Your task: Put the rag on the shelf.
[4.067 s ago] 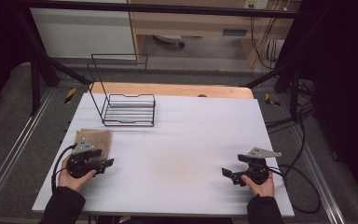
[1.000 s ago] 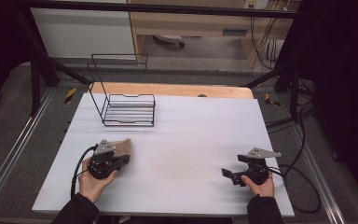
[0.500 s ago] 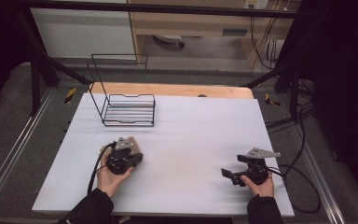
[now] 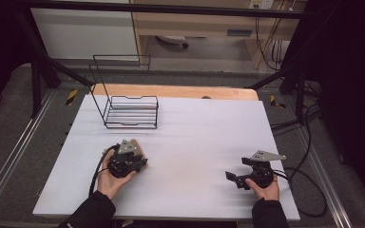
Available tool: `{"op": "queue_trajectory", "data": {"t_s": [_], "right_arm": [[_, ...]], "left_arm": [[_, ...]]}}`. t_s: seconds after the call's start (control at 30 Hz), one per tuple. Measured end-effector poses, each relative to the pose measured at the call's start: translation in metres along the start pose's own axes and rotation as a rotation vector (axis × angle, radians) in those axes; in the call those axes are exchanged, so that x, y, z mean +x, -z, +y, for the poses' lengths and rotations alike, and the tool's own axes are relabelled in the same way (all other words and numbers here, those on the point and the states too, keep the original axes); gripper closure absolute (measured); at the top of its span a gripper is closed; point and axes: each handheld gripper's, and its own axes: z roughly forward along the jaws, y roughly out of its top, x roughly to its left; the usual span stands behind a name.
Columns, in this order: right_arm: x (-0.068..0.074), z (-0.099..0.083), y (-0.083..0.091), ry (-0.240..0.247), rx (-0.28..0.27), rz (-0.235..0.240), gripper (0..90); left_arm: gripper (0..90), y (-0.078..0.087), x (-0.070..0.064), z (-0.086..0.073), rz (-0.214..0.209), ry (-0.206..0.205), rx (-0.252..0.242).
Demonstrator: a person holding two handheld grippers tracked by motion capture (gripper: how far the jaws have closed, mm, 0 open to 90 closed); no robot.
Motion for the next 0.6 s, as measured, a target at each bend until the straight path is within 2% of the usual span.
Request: {"op": "queue_trajectory", "data": {"t_s": [0.07, 0.17, 0.2, 0.23, 0.33, 0.43, 0.6], "right_arm": [[0.0, 0.0, 0.0, 0.0, 0.0, 0.0, 2.4], [0.0, 0.0, 0.0, 0.002, -0.001, 0.002, 2.4], [0.0, 0.0, -0.001, 0.002, -0.002, 0.002, 2.4], [0.0, 0.0, -0.001, 0.002, -0.002, 0.002, 2.4], [0.001, 0.0, -0.001, -0.005, -0.002, 0.0, 2.4], [0.001, 0.0, -0.001, -0.004, 0.0, 0.0, 2.4], [0.002, 0.0, -0.002, -0.002, 0.001, 0.0, 2.6]], "left_arm": [[64.1, 0.008, 0.004, 0.0, 0.0, -0.006, -0.011], [53.6, 0.022, 0.015, 0.0, -0.016, 0.001, -0.031], [47.2, 0.026, 0.018, -0.001, -0.021, 0.003, -0.038], [47.2, 0.029, 0.023, -0.001, -0.019, -0.002, -0.042], [39.2, 0.039, 0.038, -0.004, 0.004, 0.002, -0.048], [36.8, 0.045, 0.056, -0.008, 0.017, 0.02, -0.038], [36.8, 0.05, 0.084, -0.018, 0.059, 0.072, -0.023]]}}
